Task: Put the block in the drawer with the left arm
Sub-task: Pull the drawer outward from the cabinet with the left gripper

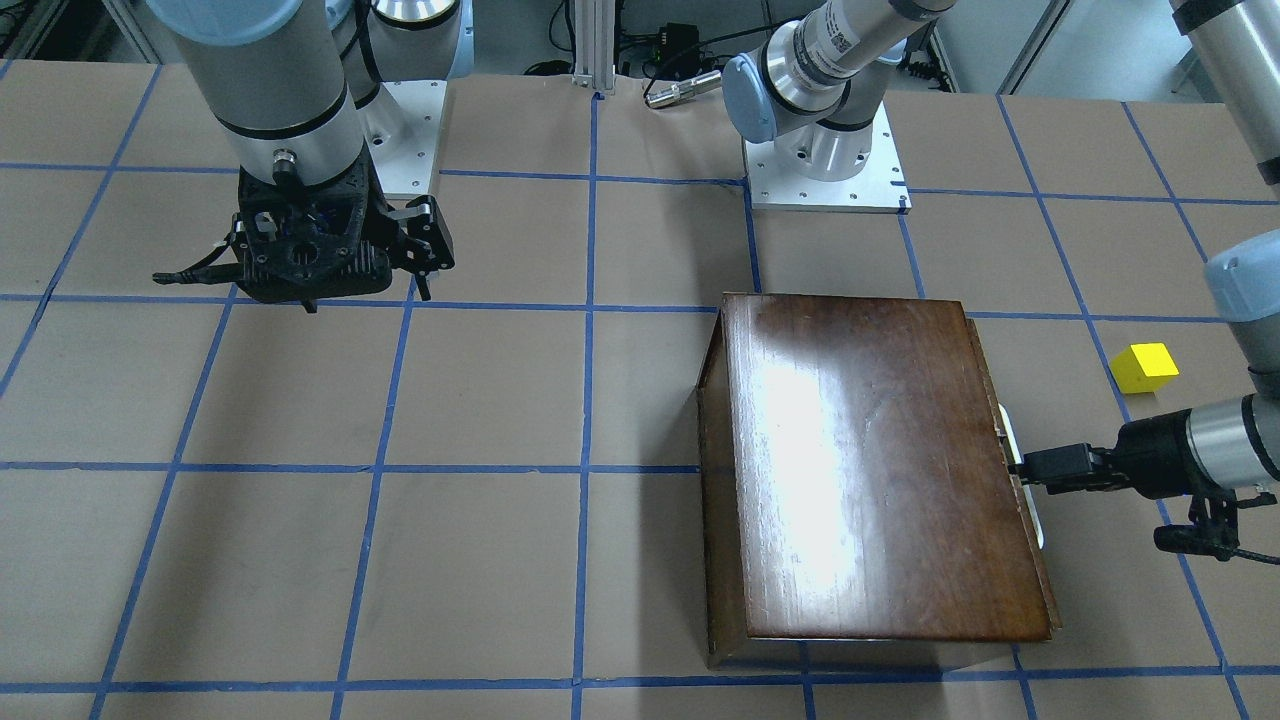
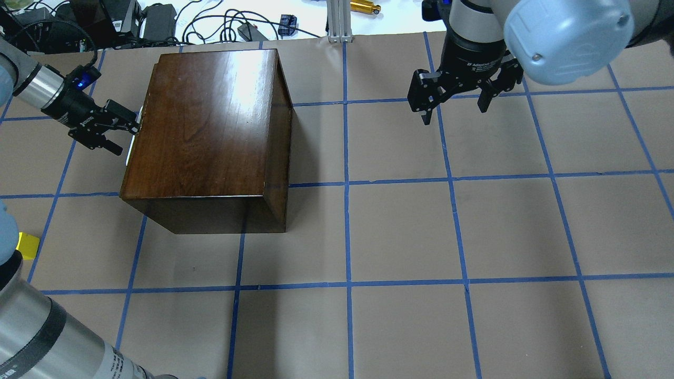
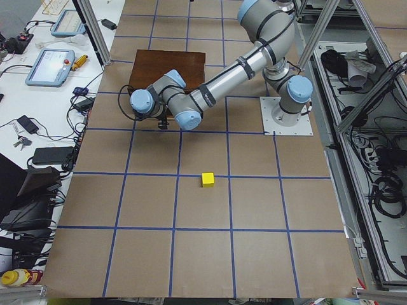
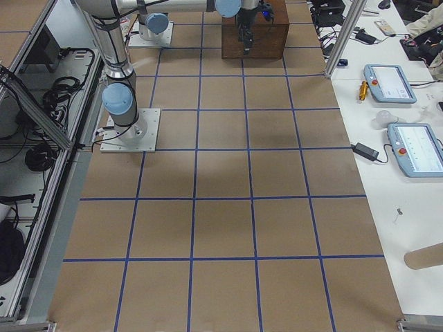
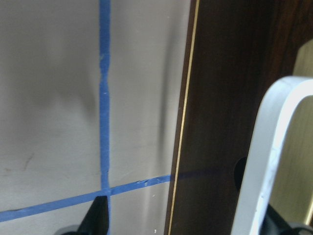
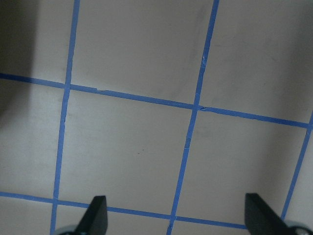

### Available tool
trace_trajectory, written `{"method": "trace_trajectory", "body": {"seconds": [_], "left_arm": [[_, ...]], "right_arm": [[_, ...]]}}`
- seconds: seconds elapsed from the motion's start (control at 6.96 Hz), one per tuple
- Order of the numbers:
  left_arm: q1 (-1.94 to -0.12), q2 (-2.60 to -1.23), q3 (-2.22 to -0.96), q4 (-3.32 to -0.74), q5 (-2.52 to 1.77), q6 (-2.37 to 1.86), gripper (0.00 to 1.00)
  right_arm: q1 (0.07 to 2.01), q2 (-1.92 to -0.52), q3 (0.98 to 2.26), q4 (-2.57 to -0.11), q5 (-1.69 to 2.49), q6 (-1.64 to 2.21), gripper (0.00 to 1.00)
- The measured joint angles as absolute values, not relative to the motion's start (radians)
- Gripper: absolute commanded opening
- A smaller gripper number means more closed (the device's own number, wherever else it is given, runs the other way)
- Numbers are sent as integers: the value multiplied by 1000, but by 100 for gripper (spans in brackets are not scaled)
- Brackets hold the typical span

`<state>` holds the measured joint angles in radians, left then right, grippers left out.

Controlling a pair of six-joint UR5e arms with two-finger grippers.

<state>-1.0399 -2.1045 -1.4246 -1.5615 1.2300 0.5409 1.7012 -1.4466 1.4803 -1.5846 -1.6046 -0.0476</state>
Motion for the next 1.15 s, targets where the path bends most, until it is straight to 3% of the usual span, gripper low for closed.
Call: {"method": "trace_trajectory", "body": {"seconds": [1.15], "left_arm": [[-929, -2106, -1421, -1559, 1240, 636, 100]], "right_arm": [[1701, -1447, 1480, -1585, -1604, -47, 100]]}}
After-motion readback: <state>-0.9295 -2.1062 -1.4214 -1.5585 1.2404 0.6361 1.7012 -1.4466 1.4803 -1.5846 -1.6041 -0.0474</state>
